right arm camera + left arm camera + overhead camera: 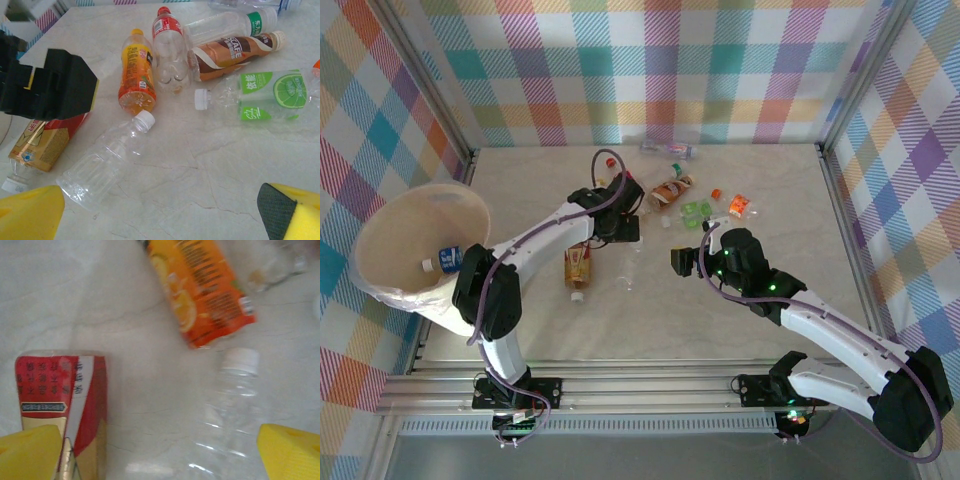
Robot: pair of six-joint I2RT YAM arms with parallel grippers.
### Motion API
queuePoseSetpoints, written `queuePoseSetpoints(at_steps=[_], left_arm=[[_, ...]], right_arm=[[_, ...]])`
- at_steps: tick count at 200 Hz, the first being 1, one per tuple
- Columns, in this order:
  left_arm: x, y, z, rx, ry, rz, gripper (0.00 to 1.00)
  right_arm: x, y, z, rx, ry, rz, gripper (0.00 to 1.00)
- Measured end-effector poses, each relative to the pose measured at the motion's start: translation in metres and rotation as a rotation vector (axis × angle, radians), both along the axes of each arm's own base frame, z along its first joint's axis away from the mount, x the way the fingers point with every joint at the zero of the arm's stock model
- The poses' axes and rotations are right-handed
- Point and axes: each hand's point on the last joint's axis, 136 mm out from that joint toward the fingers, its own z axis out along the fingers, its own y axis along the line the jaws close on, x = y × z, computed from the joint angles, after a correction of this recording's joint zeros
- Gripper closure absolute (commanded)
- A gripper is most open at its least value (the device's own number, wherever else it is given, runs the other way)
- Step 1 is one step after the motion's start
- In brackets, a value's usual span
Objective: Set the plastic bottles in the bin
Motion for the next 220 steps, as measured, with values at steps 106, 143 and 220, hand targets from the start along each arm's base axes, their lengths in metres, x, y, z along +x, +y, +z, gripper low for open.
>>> queuePoseSetpoints(at_steps=[106,143,220], left_arm=[[-0.006,0.083,-0.057,-0.016,0.149,0.118,0.0],[-0.001,0.088,-0.062,-0.042,0.154,0.096,0.0],[-0.007,0.079,-0.086,-0.076,0.169,0.013,0.04]], right_arm=[[-0.001,-0.001,-0.002,-0.002,0.011,-0.003,0.0],[-0.001,-0.001,-0.002,-0.001,0.013,-0.004,0.0],[-0.008,0.008,-0.003,0.019,0.032,0.059,0.0]])
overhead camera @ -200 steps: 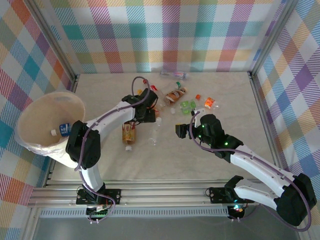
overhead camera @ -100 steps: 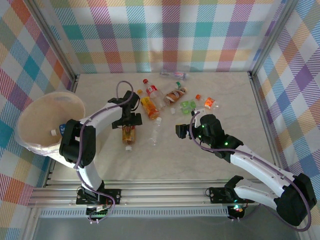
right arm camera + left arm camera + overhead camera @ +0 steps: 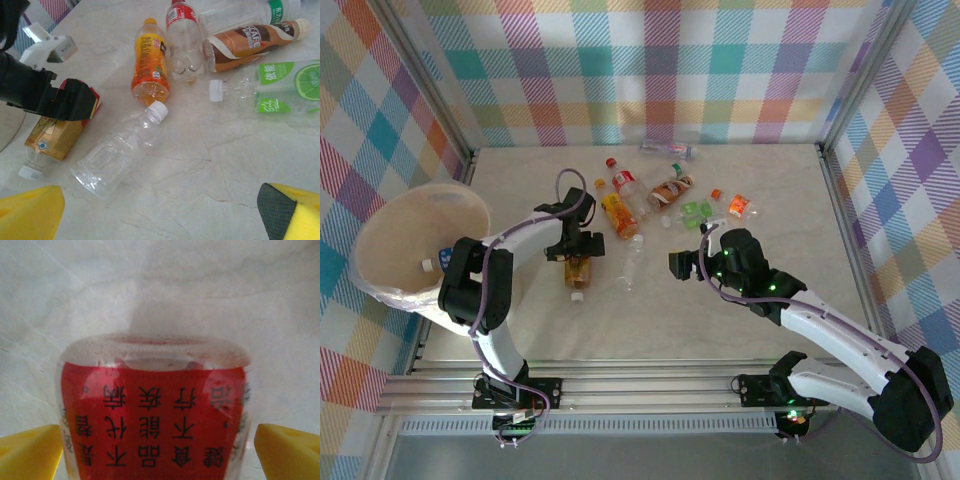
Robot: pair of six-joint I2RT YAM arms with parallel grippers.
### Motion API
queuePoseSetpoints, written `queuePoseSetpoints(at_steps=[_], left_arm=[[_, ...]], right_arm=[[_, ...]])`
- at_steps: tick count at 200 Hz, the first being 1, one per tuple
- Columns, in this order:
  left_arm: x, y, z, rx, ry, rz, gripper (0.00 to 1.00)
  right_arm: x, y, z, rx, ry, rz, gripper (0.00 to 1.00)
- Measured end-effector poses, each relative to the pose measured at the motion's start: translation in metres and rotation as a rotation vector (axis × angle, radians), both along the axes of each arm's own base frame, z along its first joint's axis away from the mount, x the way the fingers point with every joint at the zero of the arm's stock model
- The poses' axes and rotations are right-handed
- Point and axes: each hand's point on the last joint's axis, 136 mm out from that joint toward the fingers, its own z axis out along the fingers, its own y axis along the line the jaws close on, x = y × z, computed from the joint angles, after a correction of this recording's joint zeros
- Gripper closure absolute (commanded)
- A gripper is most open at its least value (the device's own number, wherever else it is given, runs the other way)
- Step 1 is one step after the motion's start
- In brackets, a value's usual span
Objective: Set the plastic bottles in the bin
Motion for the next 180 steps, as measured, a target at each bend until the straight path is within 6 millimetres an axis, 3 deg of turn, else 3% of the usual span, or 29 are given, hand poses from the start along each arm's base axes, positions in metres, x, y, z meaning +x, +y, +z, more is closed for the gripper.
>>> queuePoseSetpoints(at_steps=[62,180], left_arm=[[-0.004,0.001,-0.013,0.001,-0.004,-0.016,0.16],[-0.001,0.0,-0.014,-0.006,-0.033,-0.021,0.35]], right_arm=[[-0.002,0.002,0.0,0.001,0.001,0.019,0.0],[-0.005,0.01,0.0,0.012,0.001,0.069,0.0]])
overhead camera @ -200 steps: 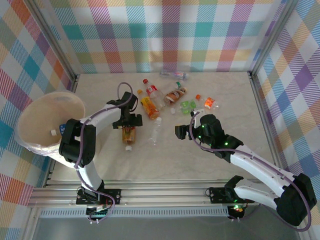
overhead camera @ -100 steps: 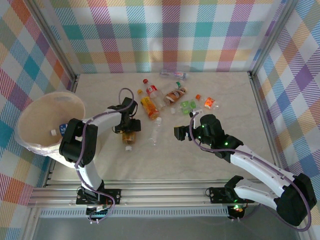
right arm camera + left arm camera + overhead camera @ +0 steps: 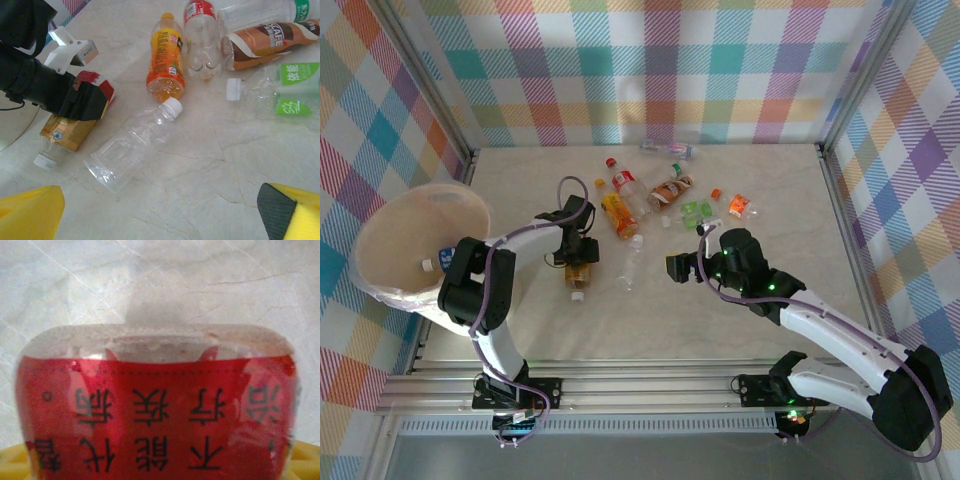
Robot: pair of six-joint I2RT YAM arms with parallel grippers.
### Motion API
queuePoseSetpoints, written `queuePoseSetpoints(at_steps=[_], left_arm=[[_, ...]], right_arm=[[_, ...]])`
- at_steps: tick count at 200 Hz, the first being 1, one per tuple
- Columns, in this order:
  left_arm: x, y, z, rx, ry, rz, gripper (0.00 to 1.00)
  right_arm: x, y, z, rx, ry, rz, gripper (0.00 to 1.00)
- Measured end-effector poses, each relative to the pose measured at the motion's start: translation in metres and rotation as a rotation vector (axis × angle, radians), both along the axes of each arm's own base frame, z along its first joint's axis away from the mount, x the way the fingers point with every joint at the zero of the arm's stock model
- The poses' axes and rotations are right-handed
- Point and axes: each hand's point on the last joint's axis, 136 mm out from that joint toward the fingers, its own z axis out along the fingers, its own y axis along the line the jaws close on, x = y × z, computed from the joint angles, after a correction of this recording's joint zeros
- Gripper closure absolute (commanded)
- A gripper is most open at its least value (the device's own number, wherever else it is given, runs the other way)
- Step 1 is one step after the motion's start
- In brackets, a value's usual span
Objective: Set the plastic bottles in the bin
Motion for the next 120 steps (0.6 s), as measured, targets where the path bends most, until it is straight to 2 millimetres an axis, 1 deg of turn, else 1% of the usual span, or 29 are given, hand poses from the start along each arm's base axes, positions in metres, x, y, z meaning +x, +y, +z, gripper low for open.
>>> queuePoseSetpoints(at_steps=[31,64,87,120], left_arm=[[-0.002,0.002,0.007,-0.01,-0.03,0.02,0.38],[-0.002,0.003,0.023,-0.033,-0.093,0.026,0.39],[-0.002,0.003,0.039,-0.056,-0.147,0.031,0.4],[0.003,0.001,0.067,-0.097,-0.234,0.045,0.41]], right_arm=[[-0.004,0.006,0.002,0.013,-0.001,0.045,0.0],[-0.009,0.015,0.005,0.037,-0.002,0.104,0.0],[-0.014,0.023,0.005,0.05,0.004,0.156,0.0],[-0.021,0.033,0.0,0.06,0.026,0.223,0.0]])
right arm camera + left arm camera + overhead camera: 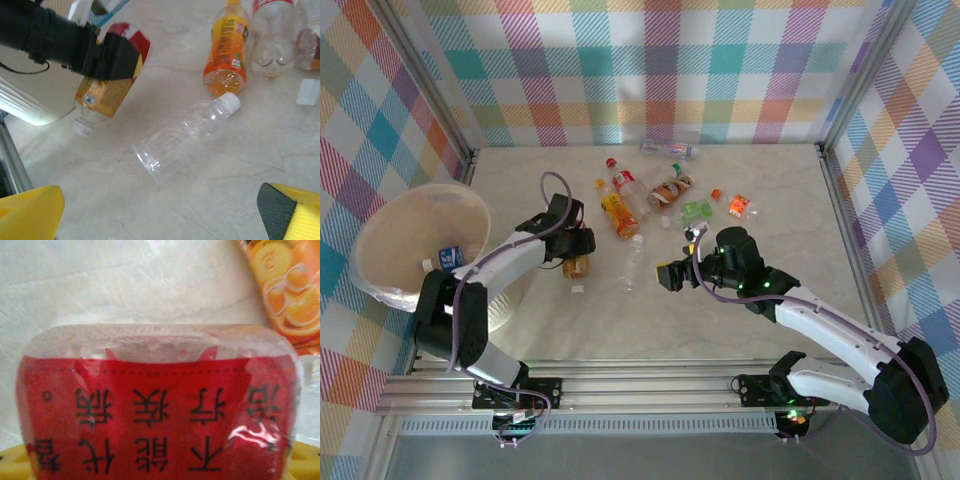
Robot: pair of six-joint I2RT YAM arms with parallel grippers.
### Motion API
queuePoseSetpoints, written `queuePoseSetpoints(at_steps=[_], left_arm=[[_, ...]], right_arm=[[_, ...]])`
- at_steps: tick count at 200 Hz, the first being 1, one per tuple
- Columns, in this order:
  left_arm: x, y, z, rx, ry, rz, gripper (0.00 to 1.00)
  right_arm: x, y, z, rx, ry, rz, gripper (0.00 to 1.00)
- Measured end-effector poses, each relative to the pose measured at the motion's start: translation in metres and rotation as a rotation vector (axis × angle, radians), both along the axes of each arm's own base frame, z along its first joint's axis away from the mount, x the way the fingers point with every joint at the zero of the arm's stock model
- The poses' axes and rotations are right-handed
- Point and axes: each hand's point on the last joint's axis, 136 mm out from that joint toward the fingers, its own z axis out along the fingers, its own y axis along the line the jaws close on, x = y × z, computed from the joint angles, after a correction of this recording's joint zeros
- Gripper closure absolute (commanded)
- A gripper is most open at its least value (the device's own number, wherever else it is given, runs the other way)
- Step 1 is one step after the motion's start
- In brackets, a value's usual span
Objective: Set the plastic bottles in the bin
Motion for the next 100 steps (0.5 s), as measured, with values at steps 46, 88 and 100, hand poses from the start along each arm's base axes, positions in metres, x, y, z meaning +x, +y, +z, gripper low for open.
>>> queuePoseSetpoints(at_steps=[46,88,100], left_arm=[[0.0,-0.001,0.041,-0.049,-0.107,0.005,0.42],[-0.005,-0.001,0.079,-0.101,-0.201,0.006,0.43],[-0.006,-0.001,0.093,-0.114,-0.229,0.003,0.43]], right_arm=[[-0.006,0.009,-0.002,0.016,0.021,0.056,0.0],[-0.001,0.015,0.003,0.031,0.011,0.064,0.0],[0.0,0.014,0.003,0.029,0.008,0.056,0.0]])
